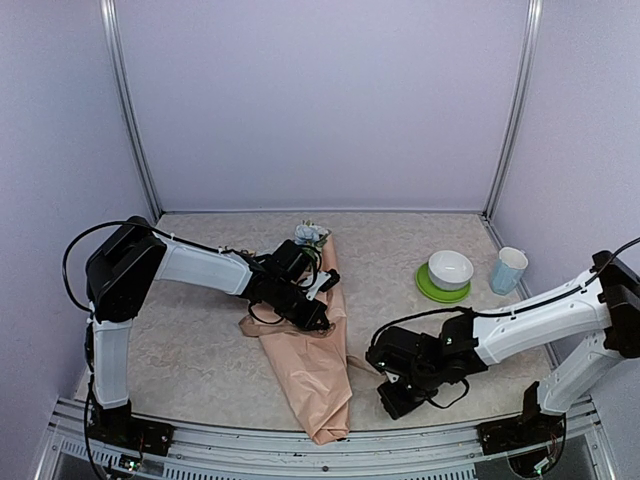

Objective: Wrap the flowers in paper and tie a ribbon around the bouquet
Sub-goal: Pick up the right side of the ribbon from the center of the board, then place the right side of the ribbon on the folded bouquet.

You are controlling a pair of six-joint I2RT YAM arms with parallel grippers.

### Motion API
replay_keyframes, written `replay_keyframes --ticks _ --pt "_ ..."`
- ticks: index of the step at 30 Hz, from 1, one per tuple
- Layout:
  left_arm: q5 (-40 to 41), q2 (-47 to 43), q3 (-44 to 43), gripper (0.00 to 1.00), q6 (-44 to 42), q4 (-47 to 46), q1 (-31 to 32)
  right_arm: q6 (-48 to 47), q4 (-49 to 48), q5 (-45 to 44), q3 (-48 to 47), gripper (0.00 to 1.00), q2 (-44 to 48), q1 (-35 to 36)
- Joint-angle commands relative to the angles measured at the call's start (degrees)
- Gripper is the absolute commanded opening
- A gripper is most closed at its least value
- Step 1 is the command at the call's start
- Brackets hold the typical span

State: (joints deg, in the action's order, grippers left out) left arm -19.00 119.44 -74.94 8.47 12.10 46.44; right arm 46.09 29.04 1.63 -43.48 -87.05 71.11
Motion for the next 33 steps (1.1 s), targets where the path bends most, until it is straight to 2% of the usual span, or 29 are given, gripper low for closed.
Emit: replay_keyframes --ticks 1,4,7,8,10,17,20,24,33 --pt "3.72 1.53 1.48 0.00 -1.17 4.99 -0.03 -5.56 -0.56 -2.23 -2.93 0.00 6.28 -4.21" --pt "3.66 1.50 1.44 0.00 -1.21 4.99 -0.07 -13.22 -10.83 2.69 -5.10 0.00 14.69 -11.48" --pt "3.32 1.43 1.50 0.00 -1.00 4.78 -0.12 -17.42 -31.06 14.23 -4.94 0.00 19.87 -17.27" --pt "3.22 1.23 1.62 0.00 -0.87 4.61 -0.16 -18.28 -34.44 16.90 -4.87 0.00 19.68 -18.07" --pt "2.87 0.67 2.07 0.00 -0.58 4.13 -0.25 -19.41 -43.91 20.21 -4.98 0.00 17.63 -18.45" --pt "0.39 -0.01 2.58 0.00 0.31 2.19 -0.89 -15.36 -62.49 32.53 -3.46 0.00 3.05 -18.23" --pt "-1.10 -0.29 3.25 0.00 0.84 0.99 -1.38 -16.97 -62.64 34.25 -4.87 0.00 -3.88 -16.77" --pt "-2.58 -0.68 3.63 0.00 1.45 -0.13 -2.08 -24.47 -51.03 33.90 -11.38 0.00 -13.67 -13.64" --pt "-5.80 -3.44 3.64 0.00 2.52 -1.78 -3.90 -26.23 -46.14 29.41 -10.25 0.00 -20.89 -13.34"
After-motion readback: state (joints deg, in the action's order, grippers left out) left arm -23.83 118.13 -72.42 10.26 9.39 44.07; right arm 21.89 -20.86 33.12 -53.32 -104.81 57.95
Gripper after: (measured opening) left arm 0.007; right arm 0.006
